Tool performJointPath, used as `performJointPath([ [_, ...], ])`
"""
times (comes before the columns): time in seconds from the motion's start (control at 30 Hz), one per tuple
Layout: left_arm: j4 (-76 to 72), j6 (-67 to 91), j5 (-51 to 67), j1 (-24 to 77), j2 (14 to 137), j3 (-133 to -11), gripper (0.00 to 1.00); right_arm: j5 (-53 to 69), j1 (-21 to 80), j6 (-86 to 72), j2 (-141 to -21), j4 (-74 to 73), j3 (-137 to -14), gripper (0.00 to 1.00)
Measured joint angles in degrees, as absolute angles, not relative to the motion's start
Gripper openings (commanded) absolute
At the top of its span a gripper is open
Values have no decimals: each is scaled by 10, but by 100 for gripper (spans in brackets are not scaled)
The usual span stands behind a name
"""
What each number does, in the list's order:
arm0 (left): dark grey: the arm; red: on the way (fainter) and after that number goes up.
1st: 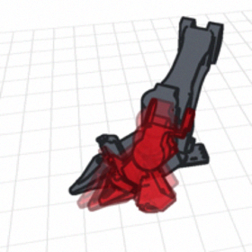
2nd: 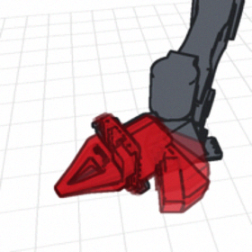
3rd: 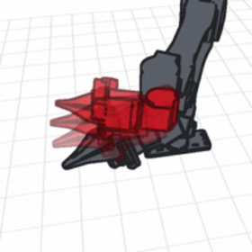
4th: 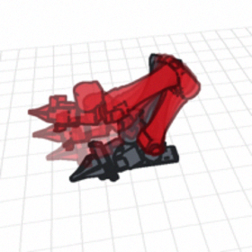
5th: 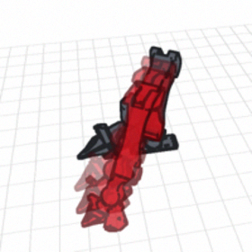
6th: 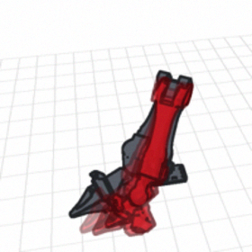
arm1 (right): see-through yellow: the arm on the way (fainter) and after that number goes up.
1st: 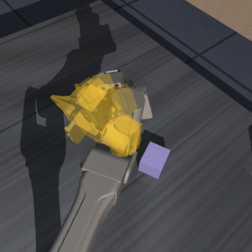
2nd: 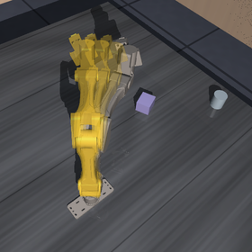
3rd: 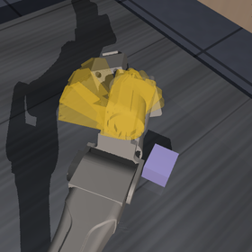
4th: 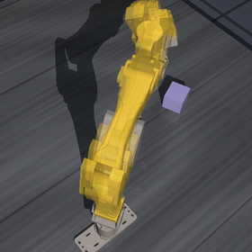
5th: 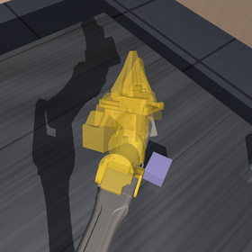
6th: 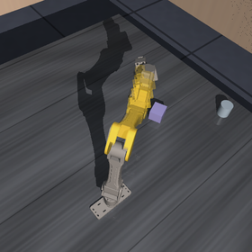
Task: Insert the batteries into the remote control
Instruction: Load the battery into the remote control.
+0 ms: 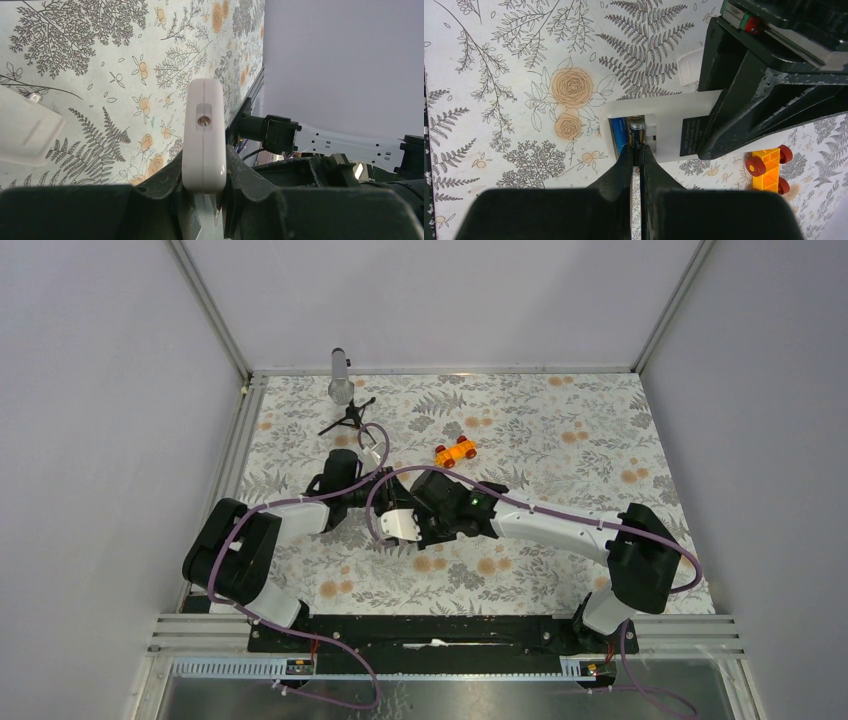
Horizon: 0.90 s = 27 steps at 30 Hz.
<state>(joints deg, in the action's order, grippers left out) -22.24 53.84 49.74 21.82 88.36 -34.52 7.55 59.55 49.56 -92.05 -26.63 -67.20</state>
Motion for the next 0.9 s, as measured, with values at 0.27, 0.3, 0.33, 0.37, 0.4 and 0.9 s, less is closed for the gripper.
performJointPath([
  [0.27,-223,541,497,218,884,-346,0,69,598,500,-921,-267,-672,18],
  [0.3,-224,542,497,218,884,-346,0,69,599,500,-921,-267,-672,19],
  [0.33,-224,543,497,218,884,-346,0,69,599,500,-921,-267,-673,20],
  [0.37,-224,544,497,218,884,-346,0,69,599,501,-921,-268,-674,20],
  [0.4,-224,545,497,218,884,-346,0,69,599,501,-921,-269,-674,21],
  [0.9,-231,555,498,218,884,-346,0,74,599,500,-921,-283,-682,30],
])
